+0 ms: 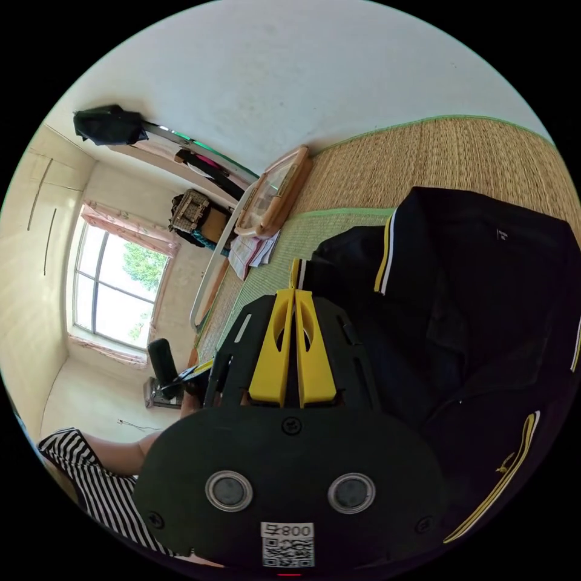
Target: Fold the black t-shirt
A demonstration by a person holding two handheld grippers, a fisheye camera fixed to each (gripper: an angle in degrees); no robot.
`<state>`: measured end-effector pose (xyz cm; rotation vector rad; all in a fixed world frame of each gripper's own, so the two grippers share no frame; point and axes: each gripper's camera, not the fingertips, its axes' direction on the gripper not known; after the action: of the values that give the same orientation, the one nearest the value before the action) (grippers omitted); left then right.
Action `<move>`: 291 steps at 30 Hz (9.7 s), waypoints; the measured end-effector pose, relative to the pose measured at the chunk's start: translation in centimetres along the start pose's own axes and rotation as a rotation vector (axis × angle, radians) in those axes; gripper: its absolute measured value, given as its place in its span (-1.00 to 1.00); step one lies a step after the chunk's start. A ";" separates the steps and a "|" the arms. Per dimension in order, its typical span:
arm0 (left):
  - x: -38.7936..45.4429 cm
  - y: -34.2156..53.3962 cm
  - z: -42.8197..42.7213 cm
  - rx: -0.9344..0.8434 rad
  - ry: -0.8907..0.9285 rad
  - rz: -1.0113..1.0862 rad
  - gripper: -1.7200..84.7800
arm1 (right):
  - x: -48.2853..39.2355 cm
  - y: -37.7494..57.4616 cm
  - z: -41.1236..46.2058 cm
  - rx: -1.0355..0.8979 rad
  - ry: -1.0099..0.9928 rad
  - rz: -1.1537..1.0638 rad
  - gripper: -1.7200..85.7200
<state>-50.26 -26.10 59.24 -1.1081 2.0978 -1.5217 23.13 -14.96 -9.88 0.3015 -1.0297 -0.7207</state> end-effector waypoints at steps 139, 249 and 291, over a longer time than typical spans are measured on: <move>6.3 -2.8 19.4 -0.259 -0.403 0.405 -0.96 | -13.1 20.4 -15.1 0.021 0.852 0.225 -0.96; -15.0 37.4 -20.9 -0.367 0.655 -0.206 -0.93 | -15.4 92.8 -34.2 0.578 -0.125 0.548 -0.94; -10.2 45.9 -31.4 -0.094 1.115 0.119 -0.94 | -33.6 102.6 -30.9 0.792 -0.168 0.115 -0.94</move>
<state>-82.37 8.08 27.75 -0.0468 2.8076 -2.2925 80.32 79.92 8.18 0.8653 -1.4548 -0.2043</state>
